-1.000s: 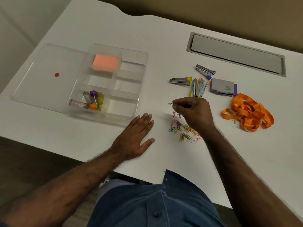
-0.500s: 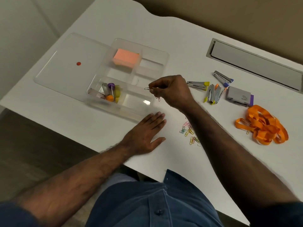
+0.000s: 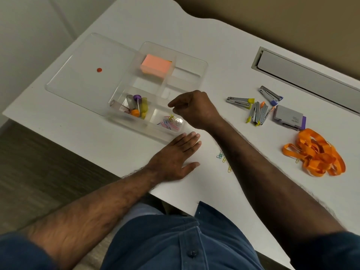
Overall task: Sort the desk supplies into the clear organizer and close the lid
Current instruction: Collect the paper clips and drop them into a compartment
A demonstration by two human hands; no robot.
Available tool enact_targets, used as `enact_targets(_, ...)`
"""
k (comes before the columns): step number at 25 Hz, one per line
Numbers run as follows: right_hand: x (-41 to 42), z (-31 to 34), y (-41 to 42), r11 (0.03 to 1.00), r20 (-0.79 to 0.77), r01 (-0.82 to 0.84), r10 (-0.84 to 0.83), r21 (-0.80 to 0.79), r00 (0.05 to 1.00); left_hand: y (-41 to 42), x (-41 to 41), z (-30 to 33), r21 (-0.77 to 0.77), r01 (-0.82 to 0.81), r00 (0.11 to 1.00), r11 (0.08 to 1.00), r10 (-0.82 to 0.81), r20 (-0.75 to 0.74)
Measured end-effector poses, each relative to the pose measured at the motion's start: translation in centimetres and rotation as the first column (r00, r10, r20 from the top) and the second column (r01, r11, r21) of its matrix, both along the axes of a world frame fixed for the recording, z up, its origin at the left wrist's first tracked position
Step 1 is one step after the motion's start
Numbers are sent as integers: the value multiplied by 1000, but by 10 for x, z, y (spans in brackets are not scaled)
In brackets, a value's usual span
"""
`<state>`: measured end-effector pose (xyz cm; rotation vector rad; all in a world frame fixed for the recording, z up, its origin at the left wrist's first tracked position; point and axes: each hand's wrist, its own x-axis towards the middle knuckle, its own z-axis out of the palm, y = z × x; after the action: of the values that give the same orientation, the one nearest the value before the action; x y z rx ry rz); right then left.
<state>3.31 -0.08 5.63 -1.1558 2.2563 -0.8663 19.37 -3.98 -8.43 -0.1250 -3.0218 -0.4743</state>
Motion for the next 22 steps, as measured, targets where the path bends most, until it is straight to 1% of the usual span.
enact_targets(2,-3,4,11,997,8,55,-55,-54,998,0,1,0,-2,-2,1000,1000,2,9)
enact_targets(4,-8,6,30,984,59,147,-141,-98,988,1,1,1,15,-8,1000,1000,8,-4)
enact_targets(7,-12,3,72,954,144,277,-260,-116,955,1,1,1,60,-11,1000,998,12,-19)
enact_targets(10,-10,-9,129,906,145,421,-413,-29,899,2,1,0,27,3,1000,1000,-2,-21)
enact_targets(13,-4,-26,183,836,48,528,-539,150,841,1,4,-1,-10,10,1000,1000,-10,-18)
enact_targets(15,1,-35,210,786,-48,541,-554,299,831,1,6,1,-10,16,1000,1000,-16,-1)
enact_targets(17,8,-41,226,755,-95,512,-523,410,847,0,10,3,-15,16,1000,1000,-15,13)
enact_targets(20,22,-52,229,774,-93,433,-444,462,891,-3,25,3,-8,-3,1000,1000,4,27)
enact_targets(22,30,-60,224,799,-73,403,-416,446,907,-6,40,1,11,-30,1000,999,30,7)
